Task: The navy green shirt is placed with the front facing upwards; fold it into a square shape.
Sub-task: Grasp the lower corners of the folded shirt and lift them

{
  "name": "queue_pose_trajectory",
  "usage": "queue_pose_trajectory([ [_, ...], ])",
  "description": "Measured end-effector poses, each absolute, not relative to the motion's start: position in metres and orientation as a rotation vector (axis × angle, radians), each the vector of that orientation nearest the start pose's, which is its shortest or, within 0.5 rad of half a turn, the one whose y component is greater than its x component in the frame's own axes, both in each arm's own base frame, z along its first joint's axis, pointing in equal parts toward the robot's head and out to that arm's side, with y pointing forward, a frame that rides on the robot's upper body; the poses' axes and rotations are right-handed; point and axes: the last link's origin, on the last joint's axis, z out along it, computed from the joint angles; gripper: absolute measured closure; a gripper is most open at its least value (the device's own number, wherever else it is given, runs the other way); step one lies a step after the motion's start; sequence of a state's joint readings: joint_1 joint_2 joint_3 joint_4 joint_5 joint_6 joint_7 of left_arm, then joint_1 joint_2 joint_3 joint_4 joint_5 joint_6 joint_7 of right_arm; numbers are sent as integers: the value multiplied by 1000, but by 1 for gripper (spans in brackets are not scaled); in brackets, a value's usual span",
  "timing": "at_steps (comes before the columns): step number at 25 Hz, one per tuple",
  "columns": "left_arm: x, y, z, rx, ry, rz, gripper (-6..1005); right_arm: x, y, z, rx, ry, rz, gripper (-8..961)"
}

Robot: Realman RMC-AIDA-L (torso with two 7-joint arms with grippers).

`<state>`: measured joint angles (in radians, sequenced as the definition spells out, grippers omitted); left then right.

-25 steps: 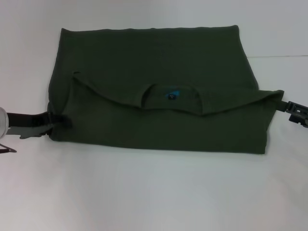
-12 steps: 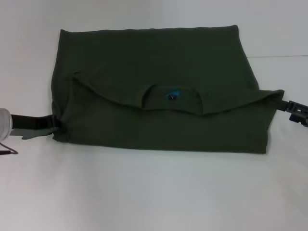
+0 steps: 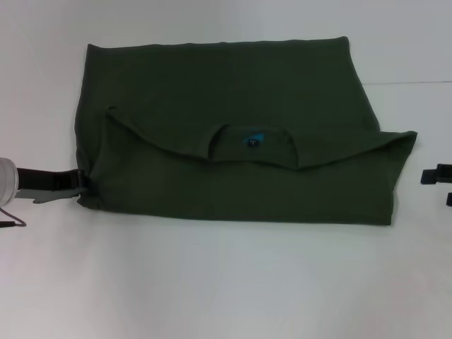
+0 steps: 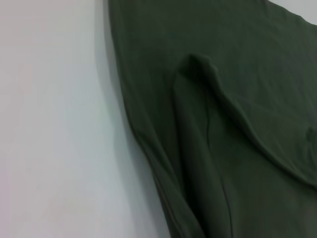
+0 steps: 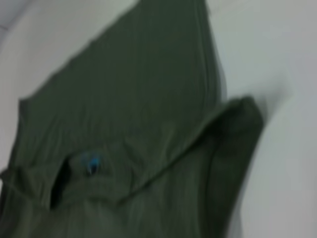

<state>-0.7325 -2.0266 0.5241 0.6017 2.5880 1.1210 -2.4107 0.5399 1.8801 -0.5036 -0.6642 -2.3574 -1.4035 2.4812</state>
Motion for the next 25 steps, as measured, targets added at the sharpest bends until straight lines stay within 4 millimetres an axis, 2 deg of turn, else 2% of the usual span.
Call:
queue_pose_trajectory([
  [8,-309,399,20,-2006,-1696,-218,947,339,359,59,-1918,1979,327,8],
  [13,-309,399,20,-2011,-1690,-218,948,333,365,48,-1944,1964,256,9],
  [17,-309,399,19,-2011,-1690,-219,950,333,368,47,-1932,1955,256,8],
  [25,-308,398,19,-2020,-1691,-217,949,324,384,61,-1923,1921,206,9],
])
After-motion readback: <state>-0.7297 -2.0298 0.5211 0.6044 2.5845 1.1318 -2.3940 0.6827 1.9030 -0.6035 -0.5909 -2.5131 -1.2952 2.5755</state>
